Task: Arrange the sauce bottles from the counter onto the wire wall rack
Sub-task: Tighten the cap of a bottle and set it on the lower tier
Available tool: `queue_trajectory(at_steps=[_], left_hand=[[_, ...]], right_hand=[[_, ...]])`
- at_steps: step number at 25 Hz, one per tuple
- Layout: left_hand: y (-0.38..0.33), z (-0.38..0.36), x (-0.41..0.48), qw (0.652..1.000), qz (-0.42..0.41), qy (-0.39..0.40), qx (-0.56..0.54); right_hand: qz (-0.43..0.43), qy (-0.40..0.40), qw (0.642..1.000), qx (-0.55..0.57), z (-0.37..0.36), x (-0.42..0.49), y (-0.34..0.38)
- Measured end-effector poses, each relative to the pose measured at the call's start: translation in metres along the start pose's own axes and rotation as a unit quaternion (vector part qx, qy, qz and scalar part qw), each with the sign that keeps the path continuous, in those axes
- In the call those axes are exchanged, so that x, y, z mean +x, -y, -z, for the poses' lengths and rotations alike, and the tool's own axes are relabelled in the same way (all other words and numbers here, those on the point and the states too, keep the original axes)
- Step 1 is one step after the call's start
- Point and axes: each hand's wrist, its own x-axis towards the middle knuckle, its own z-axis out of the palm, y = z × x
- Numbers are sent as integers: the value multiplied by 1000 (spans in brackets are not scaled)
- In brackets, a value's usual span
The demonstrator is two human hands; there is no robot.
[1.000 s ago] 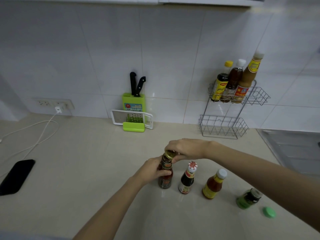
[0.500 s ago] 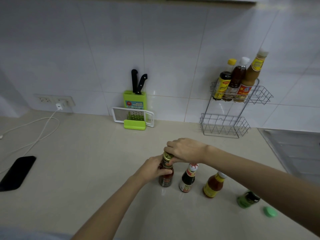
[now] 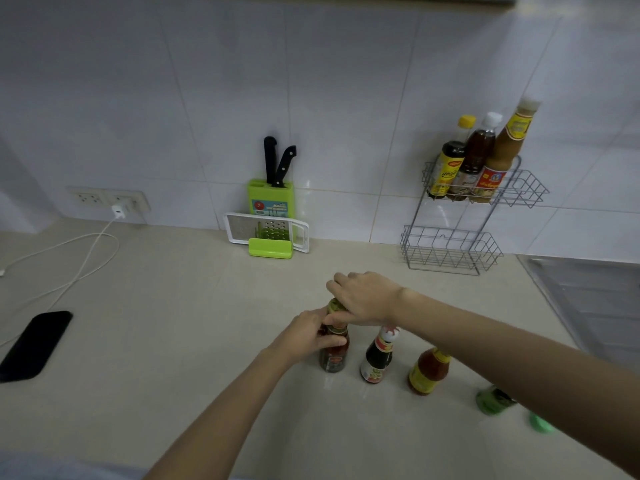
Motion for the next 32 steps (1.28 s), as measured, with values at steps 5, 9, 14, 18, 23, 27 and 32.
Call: queue_trajectory(at_steps=[5, 9, 14, 18, 23, 27, 32], left_hand=[[-3, 2, 6, 1000, -2, -1, -5], [7, 1, 12, 1000, 2, -8, -26], [12, -6, 14, 998, -7, -44, -44], [8, -15, 13, 995, -6, -89, -42], [0, -11, 17, 996, 18, -86, -20], [-9, 18, 36, 996, 29, -76, -44], [-76, 46, 92, 997, -29, -76, 1]], right_hand=[[112, 47, 991, -54, 10, 2, -21], [55, -4, 996, -68, -5, 6, -15], [-33, -7, 999, 29, -17, 9, -12], [-96, 37, 991, 90, -18, 11, -7], [-199, 85, 952, 219, -11, 15, -10], [-220, 1, 879, 424, -11, 0, -37], [-255, -174, 829, 466, -13, -34, -94]])
